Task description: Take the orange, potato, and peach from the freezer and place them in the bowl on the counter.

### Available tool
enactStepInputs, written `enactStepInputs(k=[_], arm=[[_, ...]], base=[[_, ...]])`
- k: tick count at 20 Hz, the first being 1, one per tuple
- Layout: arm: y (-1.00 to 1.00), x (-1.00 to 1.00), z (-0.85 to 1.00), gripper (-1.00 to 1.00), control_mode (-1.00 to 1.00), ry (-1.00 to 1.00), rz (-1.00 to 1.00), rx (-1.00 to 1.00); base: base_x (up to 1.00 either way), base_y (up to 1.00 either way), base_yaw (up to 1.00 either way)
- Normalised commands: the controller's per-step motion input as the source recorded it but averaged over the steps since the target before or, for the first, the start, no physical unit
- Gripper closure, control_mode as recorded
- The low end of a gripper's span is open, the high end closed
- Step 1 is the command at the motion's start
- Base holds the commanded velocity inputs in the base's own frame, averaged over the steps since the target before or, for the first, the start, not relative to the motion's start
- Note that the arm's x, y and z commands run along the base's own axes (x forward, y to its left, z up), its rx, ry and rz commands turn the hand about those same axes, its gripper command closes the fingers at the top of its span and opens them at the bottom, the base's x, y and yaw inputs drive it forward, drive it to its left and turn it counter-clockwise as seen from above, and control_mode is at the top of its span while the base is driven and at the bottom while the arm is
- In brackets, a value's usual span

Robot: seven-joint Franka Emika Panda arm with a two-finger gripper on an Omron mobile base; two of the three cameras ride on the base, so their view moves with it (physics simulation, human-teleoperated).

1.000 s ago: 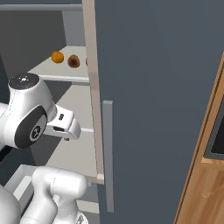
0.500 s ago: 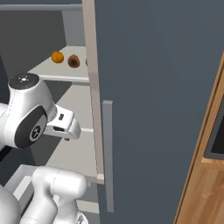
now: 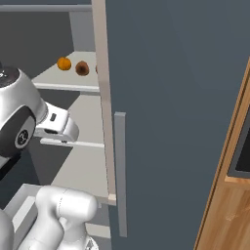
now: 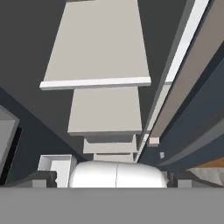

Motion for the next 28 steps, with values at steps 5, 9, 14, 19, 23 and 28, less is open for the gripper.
enactStepInputs(k=[5,9,14,19,23,28], arm=[[0.20,0.00,0.65,-1.00,-1.00,-0.15,0.00,0.00],[0.18,0.00,0.46,-1.00,-1.00,-0.28,0.00,0.00],[0.12,0.00,0.42,-1.00,-1.00,-0.38,0.00,0.00],[0.10,0.31,0.25,-1.00,-1.00,-0.16,0.00,0.00],[0.02,0.72,0.13,-1.00,-1.00,0.00,0.00,0.00],[0.13,0.73,0.00,-1.00,-1.00,0.02,0.00,0.00]], base=[[0.00,0.00,0.00],[0.00,0.00,0.00],[0.00,0.00,0.00],[0.00,0.00,0.00],[0.00,0.00,0.00],[0.00,0.00,0.00]])
